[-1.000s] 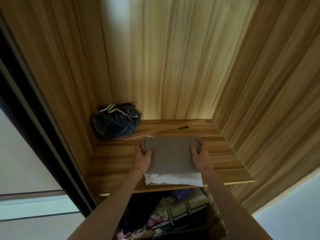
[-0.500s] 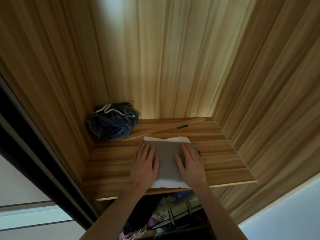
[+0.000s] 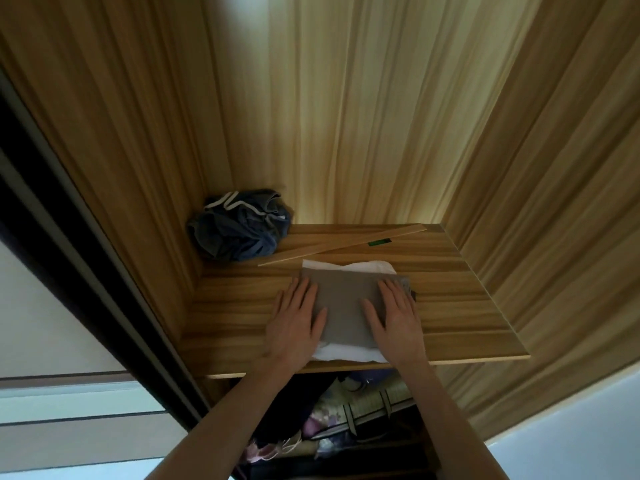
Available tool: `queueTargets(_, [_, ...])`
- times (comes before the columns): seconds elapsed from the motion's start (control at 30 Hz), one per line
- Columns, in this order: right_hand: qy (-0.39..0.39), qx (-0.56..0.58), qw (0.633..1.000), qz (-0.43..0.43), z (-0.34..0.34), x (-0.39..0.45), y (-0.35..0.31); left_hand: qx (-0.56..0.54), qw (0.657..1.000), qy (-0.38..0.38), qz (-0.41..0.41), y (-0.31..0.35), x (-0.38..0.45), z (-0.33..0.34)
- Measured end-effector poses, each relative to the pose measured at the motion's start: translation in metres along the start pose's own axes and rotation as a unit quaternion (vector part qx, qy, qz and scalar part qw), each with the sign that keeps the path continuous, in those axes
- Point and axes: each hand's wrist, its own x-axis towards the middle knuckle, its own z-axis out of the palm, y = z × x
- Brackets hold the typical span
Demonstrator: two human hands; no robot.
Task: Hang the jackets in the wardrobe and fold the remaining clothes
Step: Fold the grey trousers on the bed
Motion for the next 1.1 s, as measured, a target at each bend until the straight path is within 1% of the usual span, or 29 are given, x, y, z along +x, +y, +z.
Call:
queueTargets(0.13, [0.006, 0.047, 0.999, 0.006, -0.007, -0.015, -0.03, 0.019, 0.998, 0.064, 0.021, -0.012, -0.022, -0.025])
queueTargets(0.27, [0.03, 0.089, 0.996, 0.001, -0.015, -0.033, -0.086, 0.036, 0.993, 0.093, 0.057, -0.03, -0.05, -0.065])
queueTargets(0.33, [0.04, 0.105, 0.994, -0.006, -0.019, -0.044, -0.121, 0.021, 0.99, 0.117, 0.077, -0.041, -0.068, -0.089])
queueTargets(0.4, [0.05, 0.123, 0.991, -0.016, -0.024, -0.055, -0.158, -0.018, 0.984, 0.146, 0.102, -0.057, -0.087, -0.113])
queueTargets(0.47, [0.068, 0.142, 0.987, -0.034, -0.029, -0.066, -0.193, -0.071, 0.97, 0.18, 0.15, -0.072, -0.105, -0.134])
queueTargets(0.5, [0.079, 0.151, 0.984, -0.047, -0.032, -0.071, -0.211, -0.094, 0.959, 0.187, 0.191, -0.077, -0.114, -0.145])
queueTargets(0.57, [0.099, 0.165, 0.979, -0.064, -0.039, -0.082, -0.244, -0.094, 0.933, 0.194, 0.287, -0.084, -0.134, -0.163])
queueTargets(0.6, [0.107, 0.173, 0.977, -0.067, -0.043, -0.087, -0.26, -0.091, 0.922, 0.199, 0.32, -0.087, -0.145, -0.172])
queueTargets(0.67, [0.126, 0.192, 0.971, -0.067, -0.054, -0.096, -0.291, -0.099, 0.908, 0.23, 0.337, -0.096, -0.162, -0.191])
queueTargets(0.77, [0.155, 0.219, 0.96, -0.081, -0.072, -0.106, -0.334, -0.088, 0.895, 0.316, 0.301, -0.121, -0.178, -0.224])
queueTargets(0.83, [0.177, 0.214, 0.955, -0.102, -0.082, -0.11, -0.364, -0.067, 0.885, 0.376, 0.265, -0.141, -0.186, -0.246])
queueTargets(0.93, [0.238, 0.16, 0.94, -0.183, -0.091, -0.11, -0.414, -0.03, 0.873, 0.447, 0.192, -0.167, -0.191, -0.278])
queueTargets(1.0, [0.257, 0.107, 0.928, -0.248, -0.09, -0.107, -0.445, -0.01, 0.878, 0.464, 0.119, -0.184, -0.188, -0.296])
queueTargets(1.07, [0.243, 0.05, 0.922, -0.297, -0.082, -0.102, -0.47, -0.013, 0.892, 0.449, 0.047, -0.199, -0.184, -0.306])
queueTargets(1.1, [0.229, 0.017, 0.922, -0.311, -0.076, -0.099, -0.479, -0.016, 0.899, 0.436, 0.028, -0.205, -0.182, -0.308])
